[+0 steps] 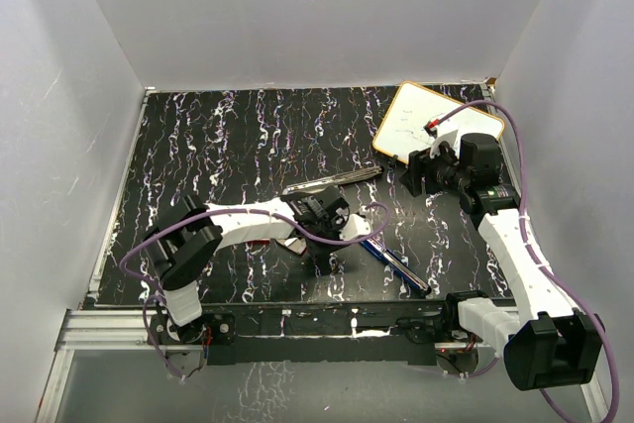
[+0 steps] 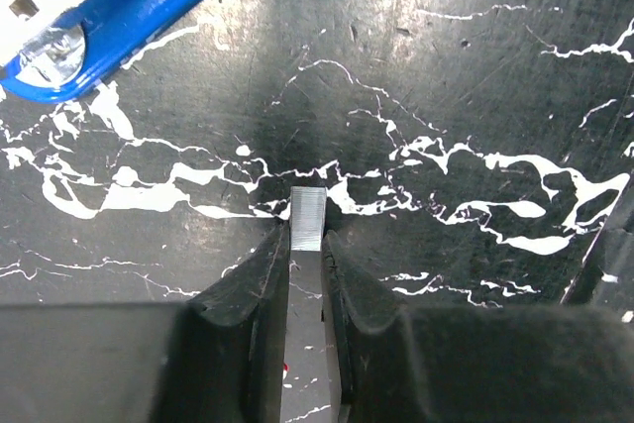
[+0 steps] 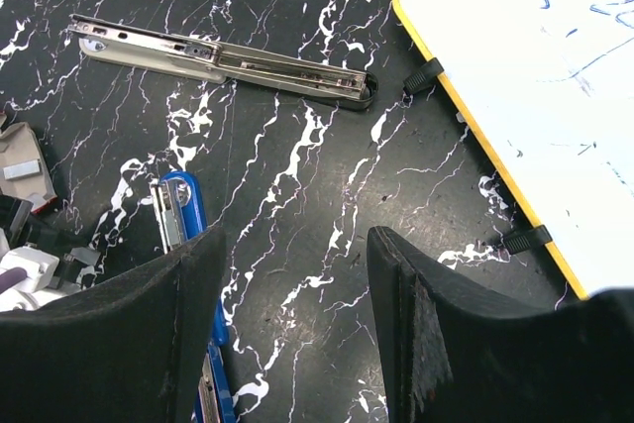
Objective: Load the staples into the stapler
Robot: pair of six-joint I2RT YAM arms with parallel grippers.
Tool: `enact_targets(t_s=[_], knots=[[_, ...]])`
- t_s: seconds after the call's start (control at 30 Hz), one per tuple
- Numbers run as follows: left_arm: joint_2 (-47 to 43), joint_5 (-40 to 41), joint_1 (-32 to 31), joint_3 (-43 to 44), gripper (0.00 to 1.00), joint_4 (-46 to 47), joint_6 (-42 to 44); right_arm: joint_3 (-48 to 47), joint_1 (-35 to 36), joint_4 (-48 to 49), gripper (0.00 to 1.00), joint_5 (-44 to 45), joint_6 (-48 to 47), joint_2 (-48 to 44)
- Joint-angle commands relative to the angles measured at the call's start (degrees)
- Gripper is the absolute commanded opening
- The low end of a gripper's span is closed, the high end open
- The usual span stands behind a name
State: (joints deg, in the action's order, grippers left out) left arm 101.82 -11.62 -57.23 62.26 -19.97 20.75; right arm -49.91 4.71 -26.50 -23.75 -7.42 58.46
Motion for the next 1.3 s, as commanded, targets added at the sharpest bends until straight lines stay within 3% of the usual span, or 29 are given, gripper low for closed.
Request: enact_targets(t_s=[0.0, 0.13, 0.33, 0.6, 0.7, 0.8, 0.9, 1.27], knots=[[-4.5, -2.0, -0.3, 0.7, 0.07, -3.2, 0.9, -2.0, -0.4, 2.6, 0.61, -0.8, 0.0, 0.0], [-6.7, -5.5, 1.8, 3.3, 0.03, -5.4, 0.2, -4.0, -0.3, 2.2, 0.61, -4.1, -1.8, 1.0], [-12.5, -18.9, 13.2, 9.9, 0.02, -8.2, -2.4, -9.8, -0.4, 4.0, 0.62, -14.4, -2.4, 2.0], [-18.9, -30.1, 24.3, 19.7, 0.02, -7.1, -7.7, -17.8, -0.4, 14.3, 0.64, -31.0, 10.1, 8.3], [-20.5, -36.9, 28.0, 20.8, 0.02, -3.0, -14.5, -19.2, 0.0, 20.5, 0.65, -36.7, 16.2, 9.7], [-20.9, -44.0, 31.0, 20.8, 0.02, 3.3, -23.4, -20.7, 1.6, 20.5, 0.65, -36.7, 16.2, 11.1], [-20.9, -49.7, 33.1, 19.7, 0.02, 12.2, -33.3, -21.7, 4.0, 29.2, 0.70, -41.6, 26.3, 12.7], [-18.4, -56.0, 33.6, 16.2, 0.02, 32.5, -51.5, -23.4, 12.1, 37.5, 0.70, -41.6, 35.1, 18.9]])
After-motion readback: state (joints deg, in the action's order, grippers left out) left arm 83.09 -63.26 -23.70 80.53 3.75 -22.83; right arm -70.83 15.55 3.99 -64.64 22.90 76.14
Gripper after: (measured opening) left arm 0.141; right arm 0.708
